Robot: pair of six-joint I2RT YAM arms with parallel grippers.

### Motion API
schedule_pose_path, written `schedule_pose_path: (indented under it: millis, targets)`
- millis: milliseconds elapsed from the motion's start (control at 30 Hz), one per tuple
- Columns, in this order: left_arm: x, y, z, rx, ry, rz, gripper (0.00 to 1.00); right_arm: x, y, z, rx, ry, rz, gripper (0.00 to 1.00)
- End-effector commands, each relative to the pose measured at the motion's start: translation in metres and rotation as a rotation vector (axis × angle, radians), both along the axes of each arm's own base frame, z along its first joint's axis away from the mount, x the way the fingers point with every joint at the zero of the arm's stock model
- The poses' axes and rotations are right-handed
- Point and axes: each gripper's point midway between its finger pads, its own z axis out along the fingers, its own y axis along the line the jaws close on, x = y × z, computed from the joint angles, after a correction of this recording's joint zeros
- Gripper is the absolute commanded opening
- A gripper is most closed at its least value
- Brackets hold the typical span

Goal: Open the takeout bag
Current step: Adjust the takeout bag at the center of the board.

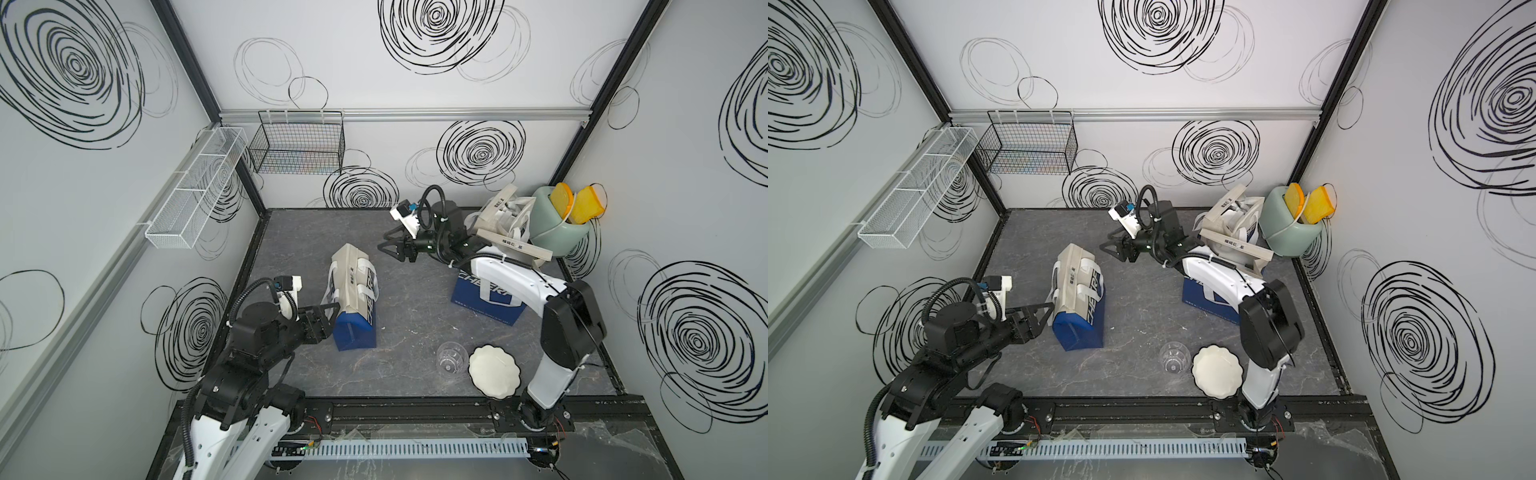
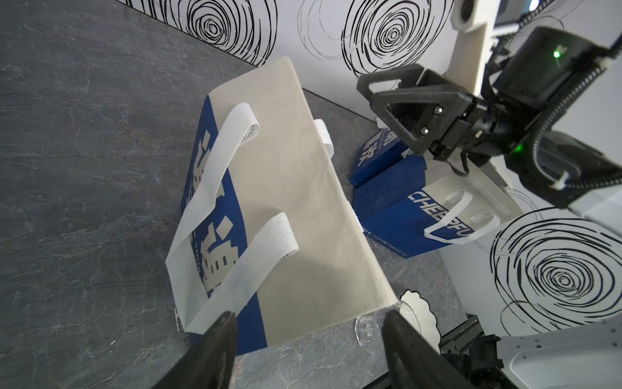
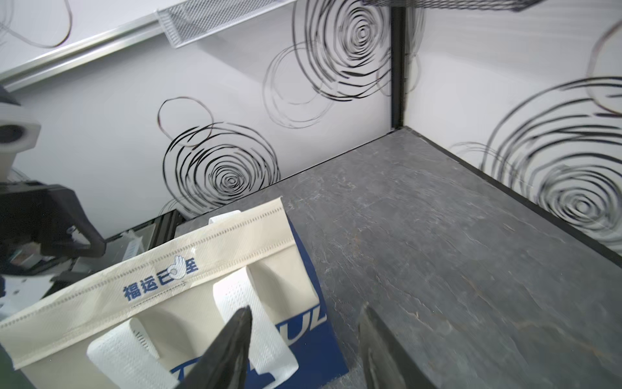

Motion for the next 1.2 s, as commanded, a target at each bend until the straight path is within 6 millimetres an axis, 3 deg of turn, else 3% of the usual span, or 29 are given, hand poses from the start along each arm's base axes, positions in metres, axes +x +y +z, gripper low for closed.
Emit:
schedule_pose_path:
  millis: [0, 200, 400, 500, 633, 767, 933, 1167]
  targets:
    - [-0.006, -0.002, 0.007, 0.026, -0.022, -0.037, 0.73, -0.005, 0.014, -0.02, -0.035, 0.029, 0.171, 0.53]
    - [-0.006, -0.001, 0.004, 0.022, -0.041, -0.033, 0.74, 0.003, 0.034, -0.034, 0.005, 0.048, 0.294, 0.54]
    - [-0.007, 0.001, -0.003, 0.04, -0.05, -0.033, 0.74, -0.019, 0.038, -0.034, 0.051, 0.084, 0.428, 0.54]
    - [-0.006, 0.003, -0.008, 0.046, -0.053, -0.021, 0.75, -0.017, 0.038, -0.035, 0.036, 0.083, 0.405, 0.54]
    - [-0.006, 0.003, -0.015, 0.052, -0.045, -0.019, 0.75, -0.032, 0.034, -0.025, 0.065, 0.09, 0.467, 0.54]
    - [-0.006, 0.003, -0.015, 0.049, -0.049, -0.021, 0.75, -0.04, 0.039, -0.033, 0.054, 0.102, 0.489, 0.51]
    - [-0.006, 0.004, -0.016, 0.053, -0.048, -0.019, 0.75, -0.048, 0.047, -0.047, 0.037, 0.147, 0.524, 0.37]
    - [-0.007, 0.005, -0.015, 0.052, -0.056, -0.012, 0.75, -0.054, 0.05, -0.046, 0.03, 0.137, 0.542, 0.11]
